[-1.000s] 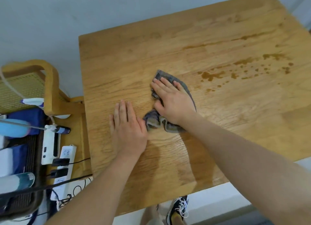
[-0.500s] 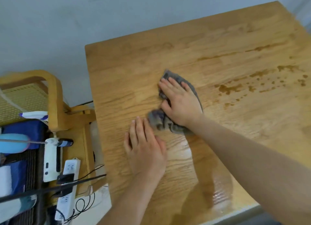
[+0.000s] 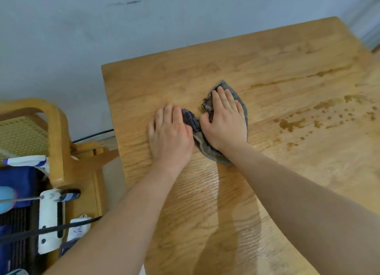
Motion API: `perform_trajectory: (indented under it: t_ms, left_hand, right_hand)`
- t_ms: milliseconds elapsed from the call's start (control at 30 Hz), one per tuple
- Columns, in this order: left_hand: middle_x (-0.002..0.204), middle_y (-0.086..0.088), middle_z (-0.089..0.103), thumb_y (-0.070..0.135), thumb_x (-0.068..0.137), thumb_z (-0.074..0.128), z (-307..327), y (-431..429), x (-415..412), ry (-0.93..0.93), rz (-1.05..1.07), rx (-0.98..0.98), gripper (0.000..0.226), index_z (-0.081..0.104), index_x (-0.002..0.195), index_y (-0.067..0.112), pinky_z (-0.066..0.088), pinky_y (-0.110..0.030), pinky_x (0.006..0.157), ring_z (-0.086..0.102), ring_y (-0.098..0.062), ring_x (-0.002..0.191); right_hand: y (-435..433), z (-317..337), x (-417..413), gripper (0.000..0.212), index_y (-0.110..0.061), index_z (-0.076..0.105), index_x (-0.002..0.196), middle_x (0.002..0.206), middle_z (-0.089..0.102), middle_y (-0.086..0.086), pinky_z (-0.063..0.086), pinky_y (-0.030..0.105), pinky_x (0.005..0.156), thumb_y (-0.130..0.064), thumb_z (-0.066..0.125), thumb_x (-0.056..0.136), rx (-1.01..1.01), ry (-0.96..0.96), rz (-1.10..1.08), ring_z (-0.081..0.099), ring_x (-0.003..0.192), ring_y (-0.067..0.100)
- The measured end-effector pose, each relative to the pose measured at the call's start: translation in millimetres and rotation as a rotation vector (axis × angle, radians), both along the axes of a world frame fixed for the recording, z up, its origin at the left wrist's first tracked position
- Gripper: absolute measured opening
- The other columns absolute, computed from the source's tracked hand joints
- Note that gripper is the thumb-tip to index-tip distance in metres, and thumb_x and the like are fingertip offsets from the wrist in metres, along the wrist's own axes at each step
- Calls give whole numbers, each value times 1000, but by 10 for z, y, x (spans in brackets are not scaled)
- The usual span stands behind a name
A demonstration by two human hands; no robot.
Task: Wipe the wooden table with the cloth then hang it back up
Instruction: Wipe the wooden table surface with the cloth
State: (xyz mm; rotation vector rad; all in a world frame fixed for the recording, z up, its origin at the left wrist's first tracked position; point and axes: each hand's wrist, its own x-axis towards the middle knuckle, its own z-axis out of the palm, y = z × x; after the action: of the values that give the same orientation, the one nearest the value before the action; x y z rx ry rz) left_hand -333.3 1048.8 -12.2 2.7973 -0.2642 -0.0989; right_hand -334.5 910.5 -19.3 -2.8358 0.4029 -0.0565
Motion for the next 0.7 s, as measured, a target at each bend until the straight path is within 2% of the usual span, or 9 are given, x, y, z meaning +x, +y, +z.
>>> perform_trajectory:
  t_ms: [67,167,233,367,433,567,600,633,700]
  left_hand:
    - [156,-5,29,32,97,27,-36,-1,38,-49,-29,15,53,31,146,13,17,-42,117,20,-22,145]
    - [156,-5,29,36,100,22,-55,-1,-49,-58,-37,-16,54,28,148,11,16,-42,119,19,-20,145]
    - [157,-5,27,37,101,20,-68,-18,-32,-48,-34,-22,55,26,149,12,14,-43,119,16,-19,146]
    - [158,-5,24,33,100,18,-110,-51,29,-47,-45,19,55,26,150,13,14,-44,119,14,-19,147]
    - [158,-5,24,33,98,17,-108,-42,14,-40,-46,36,57,27,150,12,15,-44,119,14,-19,147]
    - [157,-5,25,34,95,13,-80,-44,1,-20,-58,58,60,28,149,11,14,-44,119,15,-20,147]
    - [157,-5,26,34,95,13,-67,-40,2,-16,-66,61,60,28,148,11,15,-44,119,16,-21,146]
    - [157,-6,26,34,95,14,-57,-37,14,-13,-70,58,60,28,148,11,16,-44,118,16,-21,146]
    - [157,-6,25,34,95,14,-62,-32,35,-1,-73,57,60,27,149,11,17,-45,118,15,-21,147]
  right_hand:
    - [-50,25,77,70,-11,23,151,160,17,4,6,38,120,-41,30,89,-11,9,115,8,148,17]
    - [-268,94,355,72,-14,31,149,158,24,1,10,37,120,-43,24,84,-36,39,429,14,147,15]
    - [-356,69,685,69,-16,33,148,158,26,0,11,37,118,-41,26,85,-39,20,388,17,147,15]
    - [-265,-13,1221,62,-16,27,150,160,19,-1,10,42,119,-38,30,93,-43,10,59,12,147,16]
    - [-195,8,1276,61,-18,28,150,160,19,-2,11,44,119,-37,31,92,-33,6,103,12,147,15]
    - [-237,60,1032,56,-28,34,147,158,25,-7,11,41,118,-36,36,92,-1,25,535,15,146,11]
    - [-332,64,996,56,-29,35,147,157,25,-8,10,39,118,-36,35,92,-2,34,580,15,146,11]
    - [-456,58,1009,56,-29,36,147,157,27,-7,12,39,118,-37,35,92,-7,16,551,17,146,11]
    - [-729,47,1094,55,-28,36,147,157,27,-5,14,41,119,-36,35,92,1,-11,320,17,146,12]
